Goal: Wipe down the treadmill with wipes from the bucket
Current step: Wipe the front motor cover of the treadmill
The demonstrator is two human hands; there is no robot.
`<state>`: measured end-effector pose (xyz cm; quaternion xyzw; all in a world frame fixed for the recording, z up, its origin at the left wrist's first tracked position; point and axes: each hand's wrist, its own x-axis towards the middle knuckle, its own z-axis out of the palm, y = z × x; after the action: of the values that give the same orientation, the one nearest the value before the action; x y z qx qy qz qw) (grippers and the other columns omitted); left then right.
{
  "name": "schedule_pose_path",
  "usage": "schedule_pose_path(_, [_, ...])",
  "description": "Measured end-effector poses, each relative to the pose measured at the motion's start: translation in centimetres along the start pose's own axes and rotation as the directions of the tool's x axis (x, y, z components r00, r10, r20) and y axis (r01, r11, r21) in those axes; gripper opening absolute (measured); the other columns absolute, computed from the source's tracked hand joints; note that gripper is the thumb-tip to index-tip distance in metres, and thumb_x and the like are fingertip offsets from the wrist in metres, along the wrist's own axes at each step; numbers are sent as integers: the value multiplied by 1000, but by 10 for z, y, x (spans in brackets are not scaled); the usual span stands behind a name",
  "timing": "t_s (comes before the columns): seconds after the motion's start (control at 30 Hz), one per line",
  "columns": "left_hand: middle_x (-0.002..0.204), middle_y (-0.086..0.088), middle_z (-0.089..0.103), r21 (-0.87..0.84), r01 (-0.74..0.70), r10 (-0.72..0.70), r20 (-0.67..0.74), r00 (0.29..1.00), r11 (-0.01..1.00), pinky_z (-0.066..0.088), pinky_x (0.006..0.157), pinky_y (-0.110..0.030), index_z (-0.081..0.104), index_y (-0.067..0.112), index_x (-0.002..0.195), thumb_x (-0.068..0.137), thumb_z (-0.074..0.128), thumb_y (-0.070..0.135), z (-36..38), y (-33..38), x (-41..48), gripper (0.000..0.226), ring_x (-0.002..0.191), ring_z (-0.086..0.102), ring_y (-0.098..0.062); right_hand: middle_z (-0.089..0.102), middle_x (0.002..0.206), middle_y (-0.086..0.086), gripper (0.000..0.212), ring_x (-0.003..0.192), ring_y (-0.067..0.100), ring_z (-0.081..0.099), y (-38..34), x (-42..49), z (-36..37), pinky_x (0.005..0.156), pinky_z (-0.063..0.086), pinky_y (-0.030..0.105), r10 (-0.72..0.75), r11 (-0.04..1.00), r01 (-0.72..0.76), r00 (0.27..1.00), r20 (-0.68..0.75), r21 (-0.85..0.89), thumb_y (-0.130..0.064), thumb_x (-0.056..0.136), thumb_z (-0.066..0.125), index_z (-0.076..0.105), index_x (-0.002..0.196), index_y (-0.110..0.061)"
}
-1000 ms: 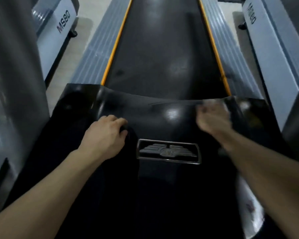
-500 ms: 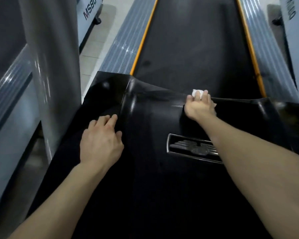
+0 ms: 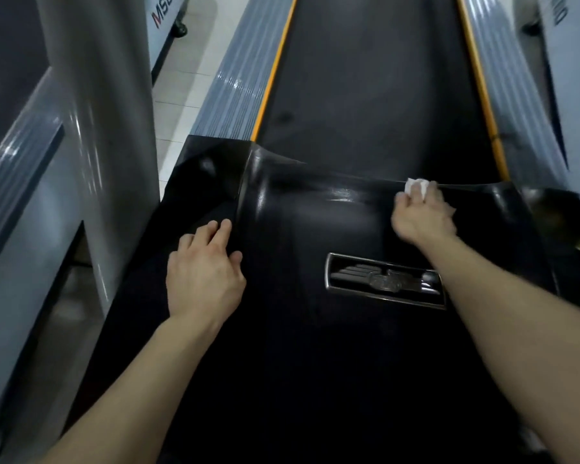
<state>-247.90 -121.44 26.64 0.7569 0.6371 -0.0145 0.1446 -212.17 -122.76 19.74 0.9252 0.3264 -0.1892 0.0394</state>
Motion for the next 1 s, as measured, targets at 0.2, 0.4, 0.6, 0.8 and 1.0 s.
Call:
schedule_pose_path(0.2, [161,-3,50,10,-11,11,-5,1000,1000,42,112,-51,46,22,161,103,63,35,5,-5,3,62,139,48,-32,36,165,8,64,143,35,41,-147,-132,39,116,40,54,-769,637,765,638,19,99,-53,103,14,44,152,-26])
schedule_pose_path(0.4, [163,-5,48,-3,-8,8,4,1000,1000,40,116,-52,44,20,162,105,60,34,3,-2,1,61,142,46,-33,22,172,22,78,156,42,25,19,-70,5,122,29,61,-403,911,398,915,-27,-110,-40,101,-5,26,166,-10])
schedule_pose_path(0.6, [169,-5,40,-14,-14,15,72,997,1000,35,123,-52,41,20,164,105,52,35,5,-10,6,62,150,39,-33,35,166,17,63,147,36,37,-101,-188,31,117,33,57,-764,645,764,644,31,14,-43,108,16,40,158,-15])
schedule_pose_path(0.8, [169,-4,38,-88,-76,85,103,991,993,37,126,-50,43,18,163,108,54,29,-14,-15,-41,57,156,35,-27,34,165,20,59,145,41,41,27,-127,-1,116,38,57,-450,888,439,891,-58,-139,-35,111,15,35,161,-12])
schedule_pose_path(1.0, [145,-10,55,-63,-121,121,-4,993,991,52,110,-52,59,9,148,101,62,9,-13,-18,-125,47,133,54,-32,34,168,17,58,153,36,33,-63,-238,31,123,29,55,-719,683,722,691,-70,114,-33,110,21,39,160,-12])
